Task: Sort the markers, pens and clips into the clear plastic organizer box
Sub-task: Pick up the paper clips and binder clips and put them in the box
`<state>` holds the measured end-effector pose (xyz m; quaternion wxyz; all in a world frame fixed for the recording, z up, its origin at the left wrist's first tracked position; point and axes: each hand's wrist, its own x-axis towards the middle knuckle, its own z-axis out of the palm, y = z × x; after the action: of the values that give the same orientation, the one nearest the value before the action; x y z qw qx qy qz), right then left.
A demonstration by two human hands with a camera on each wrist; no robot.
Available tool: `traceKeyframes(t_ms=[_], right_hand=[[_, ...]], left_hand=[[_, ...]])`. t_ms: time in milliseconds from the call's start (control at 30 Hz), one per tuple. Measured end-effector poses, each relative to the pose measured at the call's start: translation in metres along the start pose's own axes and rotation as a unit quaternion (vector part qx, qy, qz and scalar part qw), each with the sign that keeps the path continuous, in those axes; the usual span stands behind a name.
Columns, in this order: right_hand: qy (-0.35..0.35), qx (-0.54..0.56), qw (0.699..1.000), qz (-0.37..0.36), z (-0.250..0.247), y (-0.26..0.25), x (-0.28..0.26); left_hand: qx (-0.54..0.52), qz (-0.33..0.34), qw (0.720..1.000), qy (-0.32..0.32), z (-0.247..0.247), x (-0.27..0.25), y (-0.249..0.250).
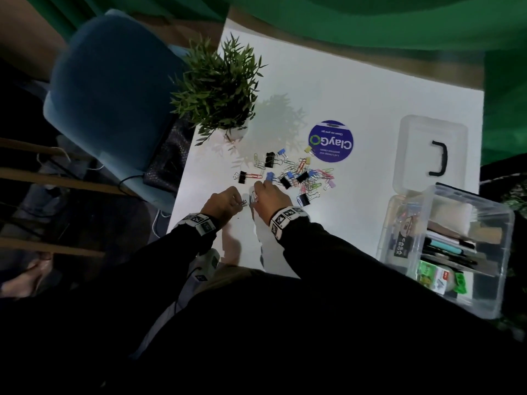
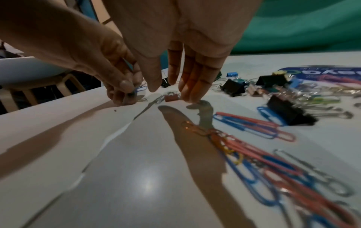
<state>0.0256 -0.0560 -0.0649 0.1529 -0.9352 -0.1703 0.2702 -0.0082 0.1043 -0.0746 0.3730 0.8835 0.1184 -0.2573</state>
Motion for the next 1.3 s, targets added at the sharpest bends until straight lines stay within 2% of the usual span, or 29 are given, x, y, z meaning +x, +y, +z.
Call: traceKeyframes(t_ms=[267,367,533,633,700,800,1000,1133,1233,1300], right_hand=[[-0.034,0.001,0.999,0.029,0.006,0.015,0.012],[-0.023,0.020,0.999,0.030,-0.002,0.021,0.013],[-0.031,0.005,0.998,-0.046,-0.007,-0.005,0.023],[-0.052,-0.049,0.995,-0.067,-0.004,-0.014,0.022],[-0.031,-0.078,0.994,-0.071,-0.010,-0.014,0.023],[0.011,-0.105,0.992,-0.074,-0.023,-0.012,0.029],[-0.061,-0.214,0.965,-0.139,-0.014,0.000,0.019],[-0.084,-0.221,0.954,-0.187,-0.010,0.016,0.006],[-0.080,-0.213,0.959,-0.168,-0.021,0.016,0.010],[-0.046,-0.175,0.972,-0.150,-0.032,0.009,0.018]], left_hand=[[-0.010,0.018,0.999,-0.026,-0.003,-0.002,0.001],[0.008,-0.001,1.000,0.012,-0.010,-0.001,-0.013],[0.123,-0.007,0.991,0.058,-0.016,0.007,-0.020],[0.141,0.041,0.985,0.087,-0.015,0.012,-0.024],[0.148,0.076,0.980,0.109,-0.013,0.014,-0.030],[0.149,0.080,0.977,0.127,-0.011,0.013,-0.029],[0.204,0.093,0.958,0.182,-0.007,0.014,-0.001],[0.209,0.092,0.961,0.156,-0.003,0.028,0.019],[0.234,0.091,0.957,0.143,-0.003,0.033,0.019],[0.238,0.091,0.955,0.149,-0.004,0.032,0.017]])
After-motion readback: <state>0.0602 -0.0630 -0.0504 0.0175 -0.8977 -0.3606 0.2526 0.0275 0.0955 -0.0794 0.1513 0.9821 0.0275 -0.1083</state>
